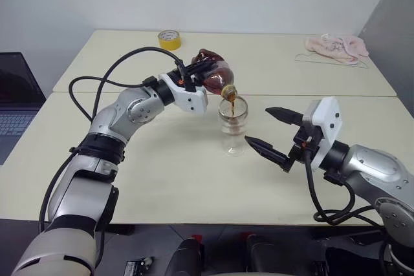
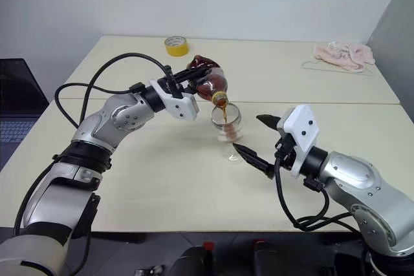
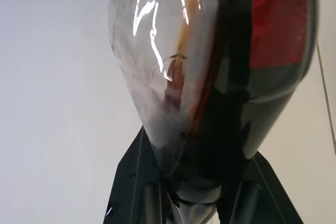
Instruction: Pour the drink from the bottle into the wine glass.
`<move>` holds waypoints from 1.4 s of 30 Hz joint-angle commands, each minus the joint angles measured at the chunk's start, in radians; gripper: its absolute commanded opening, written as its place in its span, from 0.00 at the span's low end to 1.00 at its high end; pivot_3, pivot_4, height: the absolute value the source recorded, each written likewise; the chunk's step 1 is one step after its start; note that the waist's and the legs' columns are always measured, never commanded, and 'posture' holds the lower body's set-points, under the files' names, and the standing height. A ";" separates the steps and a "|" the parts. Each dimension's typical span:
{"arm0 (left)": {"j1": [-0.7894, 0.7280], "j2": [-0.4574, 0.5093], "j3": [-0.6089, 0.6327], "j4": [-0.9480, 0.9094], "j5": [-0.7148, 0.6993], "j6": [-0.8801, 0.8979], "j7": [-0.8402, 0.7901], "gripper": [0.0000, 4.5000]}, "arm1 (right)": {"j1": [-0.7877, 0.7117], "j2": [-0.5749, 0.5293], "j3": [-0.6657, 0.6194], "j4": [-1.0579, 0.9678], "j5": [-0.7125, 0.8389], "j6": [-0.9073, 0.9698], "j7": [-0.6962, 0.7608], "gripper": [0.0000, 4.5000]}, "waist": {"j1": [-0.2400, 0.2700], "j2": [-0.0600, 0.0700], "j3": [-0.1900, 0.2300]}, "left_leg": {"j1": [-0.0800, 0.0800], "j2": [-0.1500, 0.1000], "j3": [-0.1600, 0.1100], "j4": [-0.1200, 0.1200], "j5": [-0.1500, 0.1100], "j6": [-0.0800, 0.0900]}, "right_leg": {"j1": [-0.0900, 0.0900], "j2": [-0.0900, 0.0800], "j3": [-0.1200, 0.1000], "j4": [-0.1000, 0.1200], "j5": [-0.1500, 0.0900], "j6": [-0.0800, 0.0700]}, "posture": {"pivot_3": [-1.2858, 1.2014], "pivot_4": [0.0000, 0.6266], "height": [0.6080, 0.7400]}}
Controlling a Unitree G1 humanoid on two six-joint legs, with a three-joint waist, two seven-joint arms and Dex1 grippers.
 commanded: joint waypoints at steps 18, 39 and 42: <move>-0.059 0.019 0.002 0.018 0.019 -0.047 0.057 0.16 | -0.059 -0.133 -0.114 -0.033 0.253 0.009 0.001 1.00 | 0.000 0.000 0.000 | 0.000 0.000 0.000 0.000 0.000 0.000 | 0.000 0.000 0.000 0.000 0.000 0.000 | 0.52 0.24 1.00; -0.065 0.016 0.005 0.025 0.028 -0.054 0.065 0.16 | -0.034 -0.128 -0.088 -0.048 0.247 -0.011 -0.012 1.00 | 0.000 0.000 0.000 | 0.000 0.000 0.000 0.000 0.000 0.000 | 0.000 0.000 0.000 0.001 0.000 0.000 | 0.52 0.24 1.00; -0.057 0.012 0.008 0.022 0.013 -0.049 0.052 0.16 | -0.033 -0.127 -0.082 -0.046 0.242 -0.017 -0.014 1.00 | 0.000 0.000 0.000 | 0.000 0.000 0.000 0.000 0.000 0.000 | 0.000 0.000 0.000 0.001 0.000 0.000 | 0.52 0.24 1.00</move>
